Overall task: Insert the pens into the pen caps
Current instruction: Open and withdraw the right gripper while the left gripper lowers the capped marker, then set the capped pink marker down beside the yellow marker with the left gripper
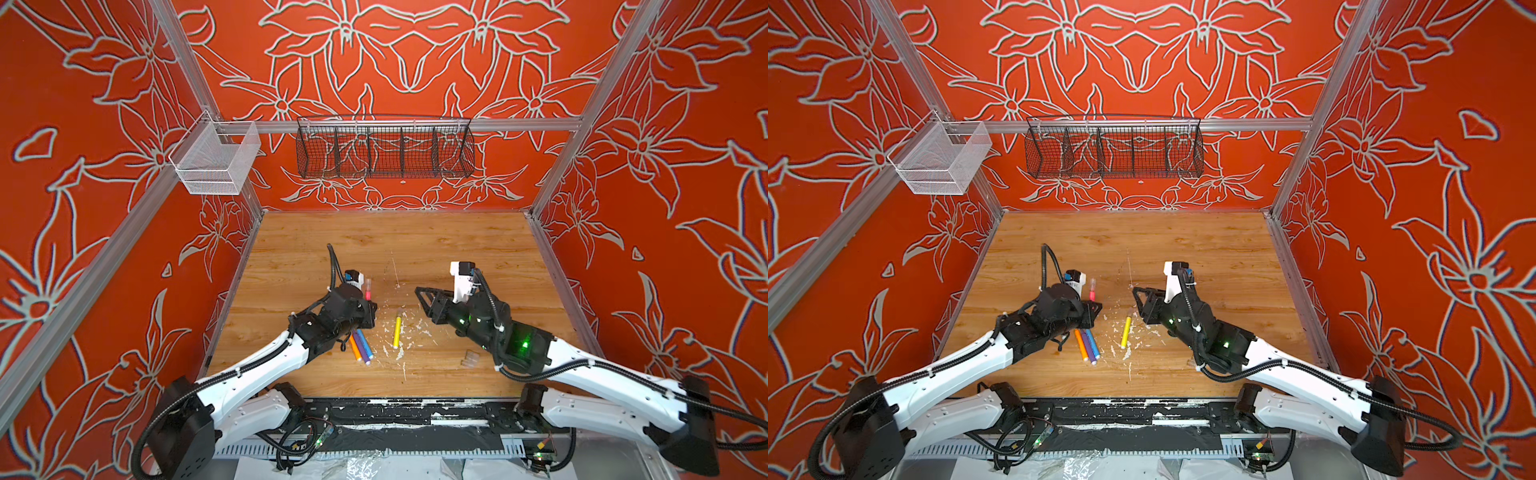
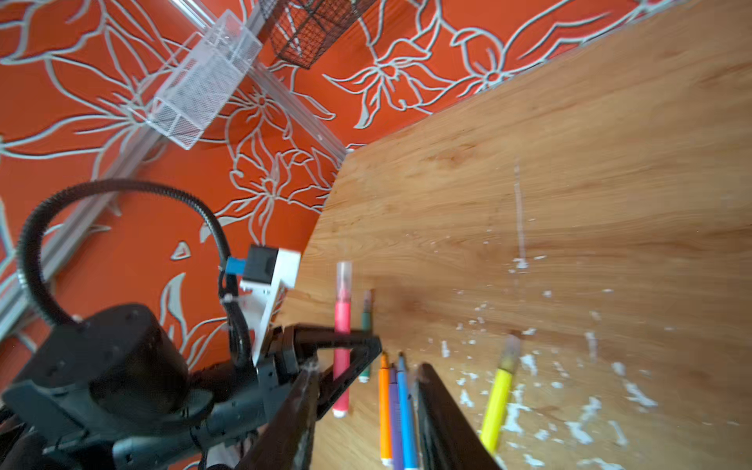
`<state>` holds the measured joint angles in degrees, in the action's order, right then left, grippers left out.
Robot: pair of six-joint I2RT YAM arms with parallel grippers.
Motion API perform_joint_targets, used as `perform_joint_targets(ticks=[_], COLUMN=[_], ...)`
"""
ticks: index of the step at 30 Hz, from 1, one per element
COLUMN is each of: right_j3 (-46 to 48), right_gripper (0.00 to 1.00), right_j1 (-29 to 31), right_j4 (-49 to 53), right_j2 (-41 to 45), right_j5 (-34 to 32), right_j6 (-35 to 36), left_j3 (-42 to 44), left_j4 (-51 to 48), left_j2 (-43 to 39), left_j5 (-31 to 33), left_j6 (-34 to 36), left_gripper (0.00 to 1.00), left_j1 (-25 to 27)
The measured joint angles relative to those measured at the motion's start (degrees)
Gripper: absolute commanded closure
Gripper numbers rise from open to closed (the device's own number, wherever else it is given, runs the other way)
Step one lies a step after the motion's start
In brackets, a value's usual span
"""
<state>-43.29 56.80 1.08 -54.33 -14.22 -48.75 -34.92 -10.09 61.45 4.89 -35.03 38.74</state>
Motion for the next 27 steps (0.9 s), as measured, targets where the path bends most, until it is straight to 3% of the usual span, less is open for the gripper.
perform_joint_targets(ticks=[9,17,27], right_j3=[0.92,4.33,6.40], right_gripper=[0.57,0.57,0.56], right_j1=[-1.49,-3.32,-4.24], right_j4=[12.04,15.47,16.87], right_j2=[-0.31,-0.02,3.63], right_j5=[-0.15,-0.17,-0.33], right_j6=[2.27,2.25,2.05], left_j3=[-0.04,-5.53,-7.41], left_j4=[0.59,1.99,2.25], left_j2=[11.61,23.63,28.13], left_j5=[4.85,5.64,5.11], left_j6=[-7.34,-10.03,-11.47], left_gripper=[1.00,0.99,0.74], left_j1=[6.82,8.26,9.49])
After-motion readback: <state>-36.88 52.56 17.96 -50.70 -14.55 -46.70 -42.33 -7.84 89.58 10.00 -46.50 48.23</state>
